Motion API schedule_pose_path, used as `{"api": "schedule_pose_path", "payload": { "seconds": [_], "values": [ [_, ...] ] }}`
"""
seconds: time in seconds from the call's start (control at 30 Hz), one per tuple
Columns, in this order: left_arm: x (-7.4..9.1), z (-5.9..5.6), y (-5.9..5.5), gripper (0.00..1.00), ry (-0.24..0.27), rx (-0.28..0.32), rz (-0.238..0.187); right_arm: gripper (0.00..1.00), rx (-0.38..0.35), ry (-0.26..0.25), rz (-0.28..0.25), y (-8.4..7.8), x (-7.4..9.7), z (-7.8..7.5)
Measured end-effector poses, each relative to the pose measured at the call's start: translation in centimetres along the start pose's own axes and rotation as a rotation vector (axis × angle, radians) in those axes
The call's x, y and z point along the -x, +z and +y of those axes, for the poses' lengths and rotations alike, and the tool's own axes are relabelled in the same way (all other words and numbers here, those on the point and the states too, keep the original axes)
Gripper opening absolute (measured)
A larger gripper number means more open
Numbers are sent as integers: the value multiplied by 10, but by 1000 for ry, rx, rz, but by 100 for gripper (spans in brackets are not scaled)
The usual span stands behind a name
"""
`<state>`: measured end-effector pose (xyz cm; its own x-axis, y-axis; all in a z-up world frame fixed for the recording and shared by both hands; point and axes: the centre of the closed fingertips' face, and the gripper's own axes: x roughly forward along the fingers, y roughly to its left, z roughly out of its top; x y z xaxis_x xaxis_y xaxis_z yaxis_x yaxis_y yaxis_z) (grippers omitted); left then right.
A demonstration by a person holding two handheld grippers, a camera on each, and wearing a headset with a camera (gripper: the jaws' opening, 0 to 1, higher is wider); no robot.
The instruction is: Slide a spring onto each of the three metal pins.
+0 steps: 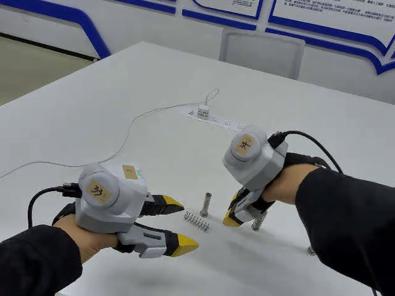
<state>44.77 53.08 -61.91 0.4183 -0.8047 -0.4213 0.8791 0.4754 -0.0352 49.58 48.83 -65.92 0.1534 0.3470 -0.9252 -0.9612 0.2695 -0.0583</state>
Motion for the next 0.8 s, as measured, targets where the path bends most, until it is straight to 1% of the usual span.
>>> {"api": "schedule_pose_path", "payload": {
  "seconds": [0.23, 0.33, 0.47, 0.63, 0.73, 0.8],
  "values": [
    [0, 0, -1, 46, -1, 6, 3, 15, -43, 20, -34, 11, -17, 5],
    [-1, -1, -2, 46, -3, 5, 9, 15, -54, 27, -39, 13, -23, 8],
    [-1, -1, -3, 46, -3, 8, 14, 15, -71, 37, -34, 12, -33, 10],
    [-1, 0, -5, 45, -1, 10, 17, 14, -85, 36, -34, 10, -38, 9],
    [-1, 0, -5, 45, -1, 11, 20, 12, -89, 28, -41, 11, -37, 7],
    [-1, -1, -6, 45, -1, 9, 24, 12, -102, 34, -45, 11, -36, 6]
  ]
}}
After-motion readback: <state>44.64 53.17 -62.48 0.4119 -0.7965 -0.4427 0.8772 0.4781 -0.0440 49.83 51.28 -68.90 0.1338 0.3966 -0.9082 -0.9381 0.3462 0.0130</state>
